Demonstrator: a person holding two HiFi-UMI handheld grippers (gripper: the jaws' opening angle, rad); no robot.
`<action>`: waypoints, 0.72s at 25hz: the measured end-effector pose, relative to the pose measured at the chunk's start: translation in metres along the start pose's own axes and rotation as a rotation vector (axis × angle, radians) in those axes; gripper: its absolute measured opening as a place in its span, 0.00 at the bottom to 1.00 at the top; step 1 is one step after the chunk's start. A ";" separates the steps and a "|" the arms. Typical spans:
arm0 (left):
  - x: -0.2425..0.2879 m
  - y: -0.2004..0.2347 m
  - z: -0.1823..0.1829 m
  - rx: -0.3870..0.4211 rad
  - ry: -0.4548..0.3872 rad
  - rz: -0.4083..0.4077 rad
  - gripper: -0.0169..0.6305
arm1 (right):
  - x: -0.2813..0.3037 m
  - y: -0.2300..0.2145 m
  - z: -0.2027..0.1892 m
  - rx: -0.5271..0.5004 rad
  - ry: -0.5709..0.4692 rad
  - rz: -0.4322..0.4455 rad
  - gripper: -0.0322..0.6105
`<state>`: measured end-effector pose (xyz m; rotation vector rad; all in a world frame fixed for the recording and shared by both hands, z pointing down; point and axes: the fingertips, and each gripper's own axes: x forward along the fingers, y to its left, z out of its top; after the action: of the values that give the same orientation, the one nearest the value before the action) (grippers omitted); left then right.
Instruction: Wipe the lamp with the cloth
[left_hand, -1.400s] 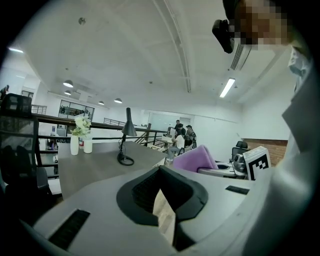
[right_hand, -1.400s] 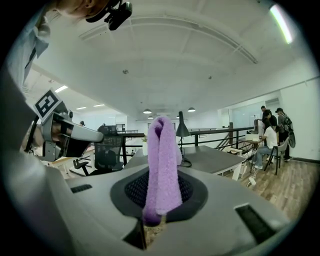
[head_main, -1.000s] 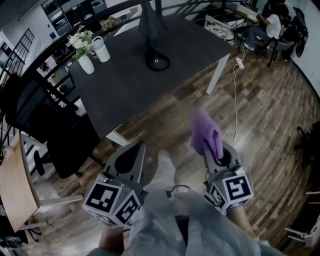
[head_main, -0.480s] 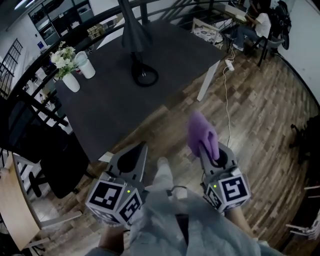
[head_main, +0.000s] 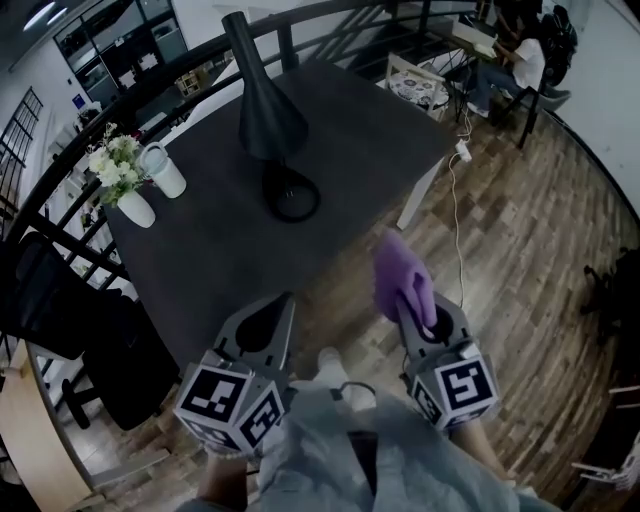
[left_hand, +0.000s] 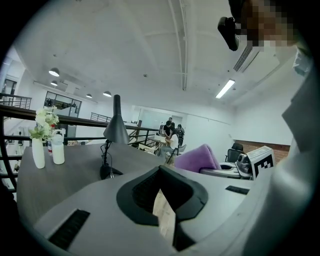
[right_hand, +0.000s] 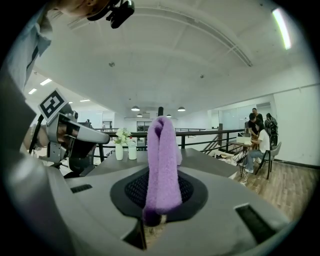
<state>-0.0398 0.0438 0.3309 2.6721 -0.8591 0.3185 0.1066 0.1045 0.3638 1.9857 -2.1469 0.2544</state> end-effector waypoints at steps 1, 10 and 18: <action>0.007 0.006 0.004 -0.003 -0.001 0.002 0.05 | 0.009 -0.003 0.003 -0.001 -0.001 0.003 0.13; 0.066 0.047 0.025 -0.018 -0.010 0.005 0.05 | 0.080 -0.025 0.021 -0.018 0.004 0.029 0.13; 0.086 0.076 0.032 -0.033 -0.019 0.040 0.05 | 0.121 -0.041 0.022 -0.017 0.013 0.037 0.13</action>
<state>-0.0134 -0.0716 0.3449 2.6350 -0.9164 0.2858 0.1375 -0.0209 0.3739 1.9319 -2.1724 0.2532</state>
